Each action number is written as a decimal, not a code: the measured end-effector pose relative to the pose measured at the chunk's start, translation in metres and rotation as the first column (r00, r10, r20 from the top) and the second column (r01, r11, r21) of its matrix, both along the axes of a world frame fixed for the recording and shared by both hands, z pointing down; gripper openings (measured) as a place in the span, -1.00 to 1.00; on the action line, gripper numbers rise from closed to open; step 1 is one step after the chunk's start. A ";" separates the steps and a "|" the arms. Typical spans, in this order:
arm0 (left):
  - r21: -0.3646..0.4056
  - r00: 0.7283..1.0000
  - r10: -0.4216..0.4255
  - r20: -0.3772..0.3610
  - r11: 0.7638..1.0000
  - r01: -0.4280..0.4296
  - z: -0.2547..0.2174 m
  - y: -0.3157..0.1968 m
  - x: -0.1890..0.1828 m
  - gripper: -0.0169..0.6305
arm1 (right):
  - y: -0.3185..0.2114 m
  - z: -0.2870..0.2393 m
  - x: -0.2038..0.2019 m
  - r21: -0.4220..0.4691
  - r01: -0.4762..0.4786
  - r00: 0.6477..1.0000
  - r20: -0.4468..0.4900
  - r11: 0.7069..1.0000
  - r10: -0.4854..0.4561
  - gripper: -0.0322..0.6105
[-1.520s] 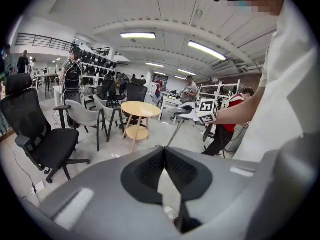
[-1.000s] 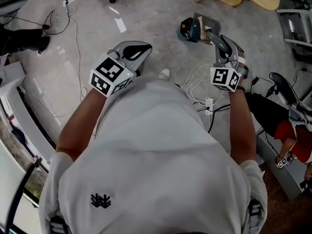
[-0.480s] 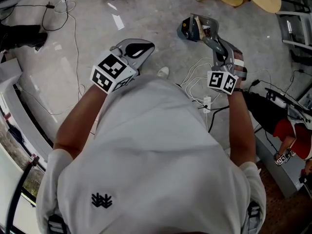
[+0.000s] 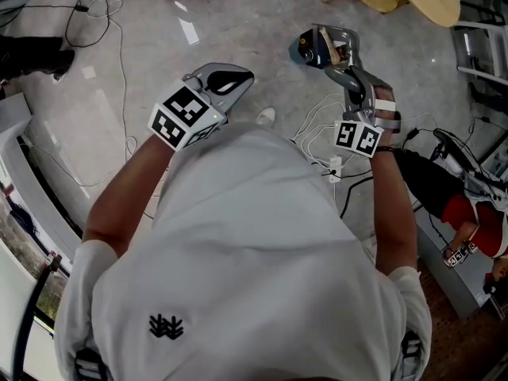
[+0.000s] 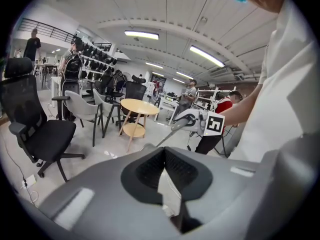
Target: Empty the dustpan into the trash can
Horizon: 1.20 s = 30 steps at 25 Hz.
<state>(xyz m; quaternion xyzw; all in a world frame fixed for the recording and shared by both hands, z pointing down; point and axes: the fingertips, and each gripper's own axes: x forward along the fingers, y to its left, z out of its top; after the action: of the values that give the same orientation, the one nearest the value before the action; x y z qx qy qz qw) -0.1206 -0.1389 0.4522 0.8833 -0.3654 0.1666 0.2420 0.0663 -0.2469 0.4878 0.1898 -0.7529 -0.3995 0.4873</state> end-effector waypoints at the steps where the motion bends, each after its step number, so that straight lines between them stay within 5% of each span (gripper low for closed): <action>1: -0.001 1.000 0.001 -0.002 1.000 -0.001 0.001 -0.001 -0.003 -0.78 | 0.000 0.001 -0.003 0.002 0.001 1.000 -0.006 1.000 -0.001 -0.69; 30: -0.002 0.993 0.118 -0.005 0.993 -0.118 0.015 -0.008 -0.045 -0.78 | 0.033 0.024 -0.069 0.077 0.059 0.982 -0.185 0.995 -0.044 -0.69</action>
<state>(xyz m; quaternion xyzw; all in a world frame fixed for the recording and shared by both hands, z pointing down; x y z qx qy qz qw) -0.1653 -0.1468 0.4676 0.9035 -0.3116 0.1788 0.2336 -0.0024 -0.2135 0.5117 0.1525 -0.6925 -0.4585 0.5356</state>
